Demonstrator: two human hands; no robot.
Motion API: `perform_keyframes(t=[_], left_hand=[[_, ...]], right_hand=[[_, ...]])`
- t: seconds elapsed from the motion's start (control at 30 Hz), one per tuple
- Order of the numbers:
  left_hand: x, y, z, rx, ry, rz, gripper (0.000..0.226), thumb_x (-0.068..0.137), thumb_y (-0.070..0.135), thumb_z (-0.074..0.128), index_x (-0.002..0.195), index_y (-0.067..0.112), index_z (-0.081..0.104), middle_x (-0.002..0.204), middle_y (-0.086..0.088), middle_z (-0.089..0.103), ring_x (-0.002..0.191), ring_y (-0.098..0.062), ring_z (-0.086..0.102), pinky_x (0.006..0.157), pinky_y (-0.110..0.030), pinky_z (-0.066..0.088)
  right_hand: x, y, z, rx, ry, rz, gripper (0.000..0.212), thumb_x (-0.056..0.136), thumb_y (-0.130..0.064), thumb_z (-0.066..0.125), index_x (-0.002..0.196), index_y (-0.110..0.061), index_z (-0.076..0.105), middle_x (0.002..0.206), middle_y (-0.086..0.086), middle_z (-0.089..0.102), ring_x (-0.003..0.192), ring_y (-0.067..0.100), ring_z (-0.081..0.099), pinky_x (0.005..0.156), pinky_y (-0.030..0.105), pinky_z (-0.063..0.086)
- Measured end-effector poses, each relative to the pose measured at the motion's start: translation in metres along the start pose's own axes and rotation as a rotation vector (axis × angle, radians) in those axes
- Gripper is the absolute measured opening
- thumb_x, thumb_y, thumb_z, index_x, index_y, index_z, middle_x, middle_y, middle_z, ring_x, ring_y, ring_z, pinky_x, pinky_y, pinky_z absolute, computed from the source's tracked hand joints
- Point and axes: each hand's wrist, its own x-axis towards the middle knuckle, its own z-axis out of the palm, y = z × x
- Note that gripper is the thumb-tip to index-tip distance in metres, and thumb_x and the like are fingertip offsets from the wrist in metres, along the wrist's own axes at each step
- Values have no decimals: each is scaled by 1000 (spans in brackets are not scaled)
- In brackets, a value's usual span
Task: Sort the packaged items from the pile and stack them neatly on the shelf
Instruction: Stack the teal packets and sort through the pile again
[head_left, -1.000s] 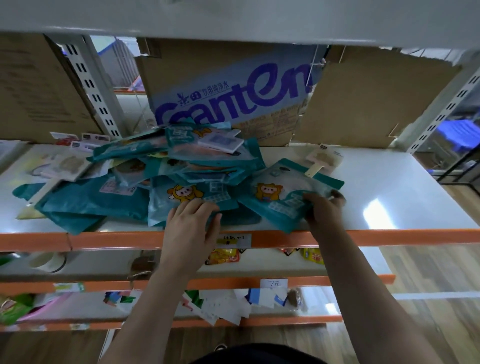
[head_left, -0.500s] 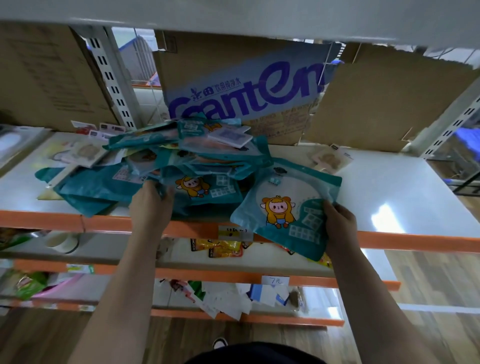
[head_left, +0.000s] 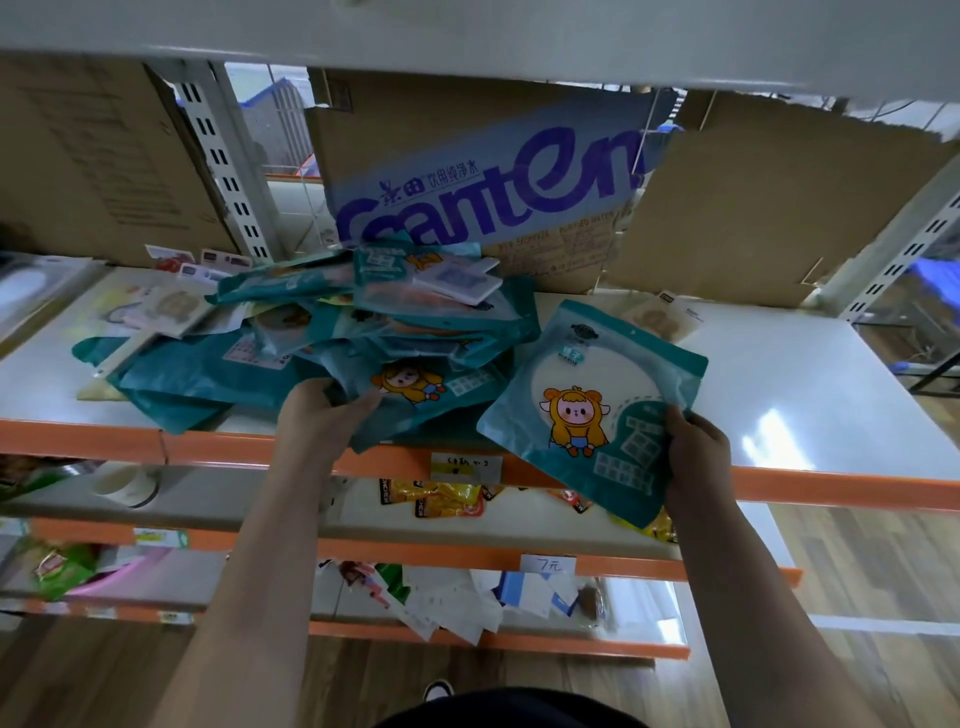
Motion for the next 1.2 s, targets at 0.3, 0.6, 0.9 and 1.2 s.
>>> perform_keyframes(t=[0.3, 0.6, 0.9, 1.2], left_hand=[[-8, 10, 20, -480, 14, -185, 10, 91, 10, 66, 94, 4, 60, 93, -11, 65, 79, -19, 65, 54, -22, 54], [-48, 0, 20, -480, 47, -144, 29, 88, 3, 64, 114, 12, 52, 95, -9, 63, 78, -23, 64, 58, -33, 55], [-87, -36, 7, -422, 125, -64, 16, 104, 22, 45, 96, 29, 57, 92, 3, 66, 81, -12, 64, 75, -33, 53], [-103, -67, -49, -153, 271, 108, 19, 103, 20, 46, 120, 22, 54, 104, 5, 64, 101, -20, 60, 90, -43, 49]], right_hand=[[-1, 2, -9, -32, -7, 13, 17, 102, -20, 48, 108, -10, 60, 90, 9, 67, 79, 21, 66, 69, 37, 56], [-11, -1, -19, -31, -72, 8, 17, 102, -19, 47, 102, -11, 62, 85, 6, 66, 72, 18, 66, 62, 32, 55], [-26, 12, -13, -145, -241, -77, 23, 102, -24, 47, 115, -9, 60, 90, 6, 67, 74, 17, 67, 69, 34, 58], [-60, 28, 37, -293, -366, -190, 22, 101, -23, 50, 104, -4, 62, 86, 10, 69, 72, 20, 69, 62, 30, 55]])
